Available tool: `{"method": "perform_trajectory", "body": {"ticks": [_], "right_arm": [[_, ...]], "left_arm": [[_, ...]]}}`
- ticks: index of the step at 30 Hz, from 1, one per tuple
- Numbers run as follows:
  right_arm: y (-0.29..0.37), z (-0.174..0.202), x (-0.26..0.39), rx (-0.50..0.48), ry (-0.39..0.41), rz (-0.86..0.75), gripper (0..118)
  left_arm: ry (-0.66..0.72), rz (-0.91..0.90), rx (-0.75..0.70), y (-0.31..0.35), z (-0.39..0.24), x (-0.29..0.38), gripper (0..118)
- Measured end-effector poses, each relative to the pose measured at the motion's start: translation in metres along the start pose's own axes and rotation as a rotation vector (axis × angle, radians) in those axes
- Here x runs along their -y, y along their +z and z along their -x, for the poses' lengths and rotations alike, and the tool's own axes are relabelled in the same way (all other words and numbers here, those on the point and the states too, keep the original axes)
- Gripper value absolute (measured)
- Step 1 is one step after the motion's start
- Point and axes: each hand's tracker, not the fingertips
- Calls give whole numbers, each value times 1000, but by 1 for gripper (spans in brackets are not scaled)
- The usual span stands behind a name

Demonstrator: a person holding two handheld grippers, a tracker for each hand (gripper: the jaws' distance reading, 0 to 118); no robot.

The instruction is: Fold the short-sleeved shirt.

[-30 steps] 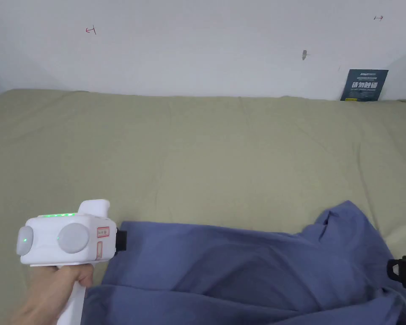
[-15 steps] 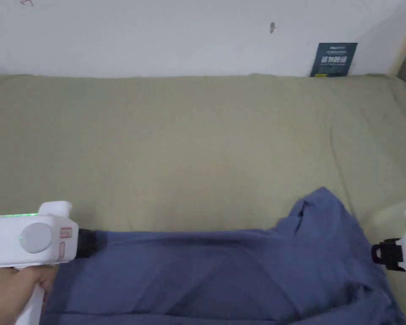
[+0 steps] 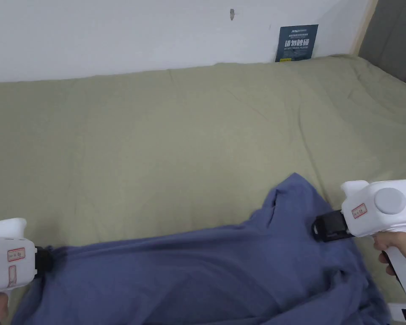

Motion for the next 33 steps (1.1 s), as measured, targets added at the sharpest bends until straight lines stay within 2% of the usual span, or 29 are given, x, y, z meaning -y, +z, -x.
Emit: {"method": "perform_trajectory", "body": {"ticks": [1, 2, 3, 4, 5, 6, 7, 9, 11, 13, 16, 20, 21, 24, 25, 28, 29, 32, 33], "right_arm": [[-25, -13, -7, -33, 97, -26, 81], [-25, -21, -9, -58, 80, -45, 60], [-20, -26, -11, -79, 55, -52, 27], [-14, -30, -10, -79, 54, -71, 0], [2, -28, -4, -111, 41, -105, 0], [11, -34, 0, -179, -16, -122, 0], [17, -37, 0, -202, -20, -95, 0], [19, -33, -1, -167, 17, -146, 0], [26, -37, 0, -186, 19, -158, 0], [51, -29, 14, -175, -14, -189, 0], [77, -28, 29, -200, -13, -213, 0], [94, -44, 34, -259, -47, -251, 0], [105, -39, 42, -241, -20, -283, 0], [128, -36, 68, -259, -16, -313, 0], [139, -37, 80, -244, -37, -338, 0], [159, -38, 114, -270, -31, -367, 0], [159, -40, 120, -306, 1, -345, 0], [164, -39, 151, -301, 16, -350, 0], [168, -44, 167, -287, -26, -353, 0]], "left_arm": [[-1, 1, 0, -1, 2, 0, 3], [-2, 3, 0, -1, 4, 0, 3], [-3, 5, 2, 0, 4, 0, 3], [-4, 5, 1, 2, -4, 4, 3], [-3, 6, 1, 5, -6, 6, 3], [-7, 11, 9, 7, -6, 7, 3], [-10, 14, 11, 9, -6, 9, 3], [-3, 1, 13, 13, -3, 9, 3], [30, -24, 28, 24, 1, 13, 3], [54, -35, 76, 37, 7, 13, 3], [56, -50, 74, 67, 6, 25, 3], [61, -100, 97, 100, 12, 38, 3], [63, -112, 90, 107, 14, 42, 3], [77, -137, 117, 126, 26, 57, 3], [77, -144, 119, 132, 30, 64, 3], [69, -157, 125, 153, 36, 91, 3], [67, -162, 127, 160, 38, 102, 3], [82, -172, 143, 177, 44, 135, 3], [85, -172, 139, 182, 44, 147, 3]]}}
